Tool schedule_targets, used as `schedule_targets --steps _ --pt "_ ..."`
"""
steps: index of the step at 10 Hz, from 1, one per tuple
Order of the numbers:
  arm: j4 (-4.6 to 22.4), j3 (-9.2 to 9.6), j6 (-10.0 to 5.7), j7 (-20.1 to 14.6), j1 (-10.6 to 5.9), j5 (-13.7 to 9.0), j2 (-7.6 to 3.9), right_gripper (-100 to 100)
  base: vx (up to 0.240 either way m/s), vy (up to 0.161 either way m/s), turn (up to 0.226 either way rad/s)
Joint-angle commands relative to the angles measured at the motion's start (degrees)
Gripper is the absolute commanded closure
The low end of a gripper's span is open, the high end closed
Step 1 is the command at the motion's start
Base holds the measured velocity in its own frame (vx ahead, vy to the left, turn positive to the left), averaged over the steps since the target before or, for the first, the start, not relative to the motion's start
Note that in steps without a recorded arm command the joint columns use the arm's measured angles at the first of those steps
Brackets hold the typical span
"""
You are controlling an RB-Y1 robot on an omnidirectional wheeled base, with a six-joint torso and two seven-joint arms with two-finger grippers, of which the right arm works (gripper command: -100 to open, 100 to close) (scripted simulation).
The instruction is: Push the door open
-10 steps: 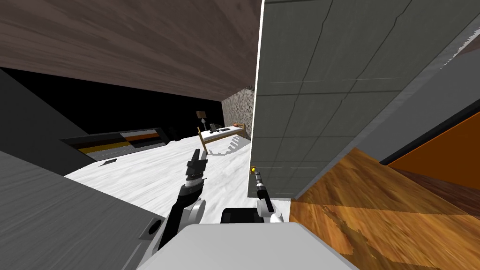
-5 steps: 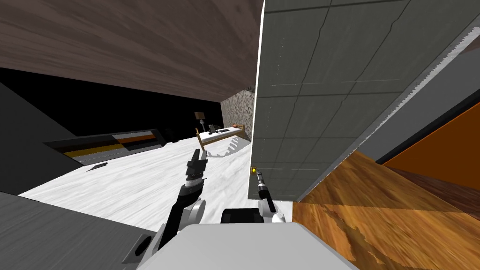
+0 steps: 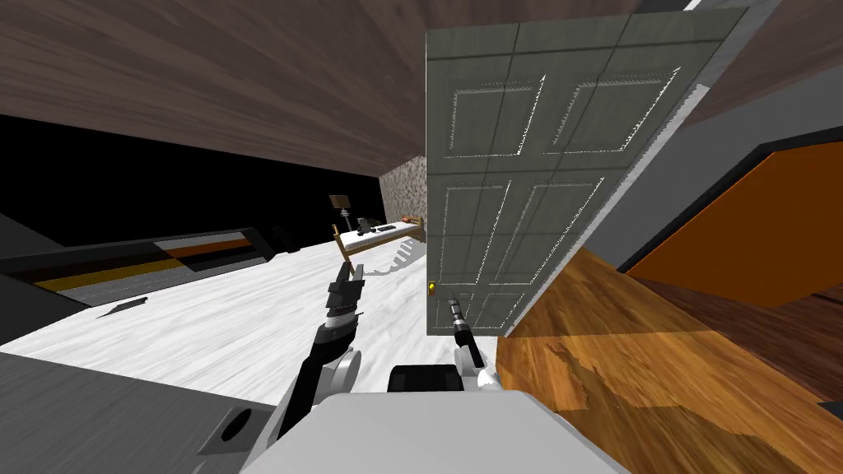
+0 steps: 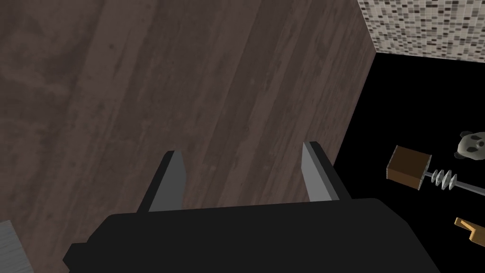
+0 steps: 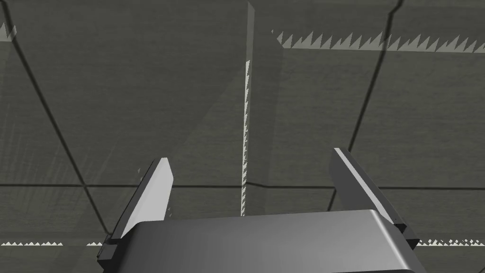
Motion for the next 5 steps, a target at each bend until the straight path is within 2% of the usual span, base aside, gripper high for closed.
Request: schedule_targets --steps 1,3,5 --pt "1.59 0.09 -0.27 -0.85 -1.34 0.73 0.56 -100 -0.147 -0.073 -0.111" --pt "3.83 0.31 -0.73 -2.22 -3.17 1.97 2.61 -100 -0.218 0.019 -0.155" --pt "4.8 0.41 -0.93 -2.81 -3.96 2.5 4.05 -100 -0.178 0.117 -0.059"
